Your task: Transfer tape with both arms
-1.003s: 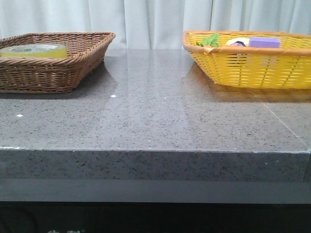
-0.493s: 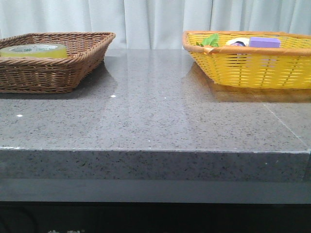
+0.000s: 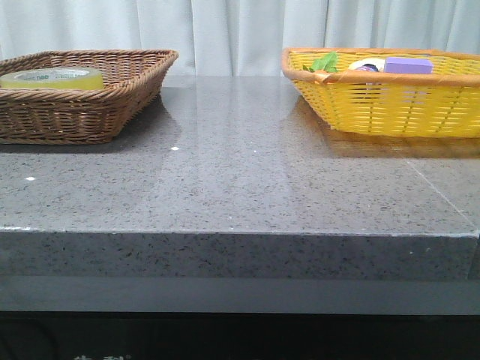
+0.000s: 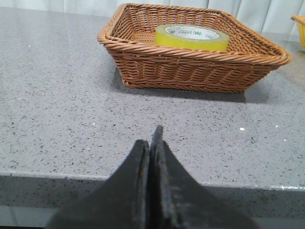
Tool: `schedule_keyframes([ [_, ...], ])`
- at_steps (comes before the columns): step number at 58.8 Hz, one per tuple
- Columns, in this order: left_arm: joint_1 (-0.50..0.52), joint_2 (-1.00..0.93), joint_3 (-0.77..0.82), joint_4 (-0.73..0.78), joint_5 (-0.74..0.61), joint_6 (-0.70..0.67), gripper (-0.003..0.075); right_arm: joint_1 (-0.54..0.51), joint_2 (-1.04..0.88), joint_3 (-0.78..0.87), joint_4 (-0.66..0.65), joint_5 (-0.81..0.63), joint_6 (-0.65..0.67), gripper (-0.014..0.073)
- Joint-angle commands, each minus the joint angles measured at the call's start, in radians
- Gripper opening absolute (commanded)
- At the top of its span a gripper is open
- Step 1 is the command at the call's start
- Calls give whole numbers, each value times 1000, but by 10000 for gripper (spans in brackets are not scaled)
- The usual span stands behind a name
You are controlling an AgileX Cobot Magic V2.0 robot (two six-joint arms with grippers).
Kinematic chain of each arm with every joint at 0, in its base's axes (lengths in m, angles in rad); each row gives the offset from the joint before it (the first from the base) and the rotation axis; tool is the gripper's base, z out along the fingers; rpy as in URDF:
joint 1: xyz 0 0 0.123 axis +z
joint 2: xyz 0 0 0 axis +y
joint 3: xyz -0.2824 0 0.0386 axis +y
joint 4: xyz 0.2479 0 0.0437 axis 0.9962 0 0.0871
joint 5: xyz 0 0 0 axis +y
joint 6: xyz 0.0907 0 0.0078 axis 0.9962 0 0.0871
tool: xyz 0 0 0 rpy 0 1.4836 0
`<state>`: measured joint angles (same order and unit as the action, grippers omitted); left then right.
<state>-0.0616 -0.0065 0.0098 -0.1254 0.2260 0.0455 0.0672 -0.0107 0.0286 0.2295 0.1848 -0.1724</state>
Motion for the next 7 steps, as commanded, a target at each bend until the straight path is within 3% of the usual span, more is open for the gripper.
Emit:
schedule_keyframes([
  [1, 2, -18, 38, -10, -81, -11, -20, 0, -20, -26, 5, -71, 0, -89],
  [7, 2, -18, 38, -10, -81, -11, -20, 0, -20, -26, 5, -71, 0, -89],
])
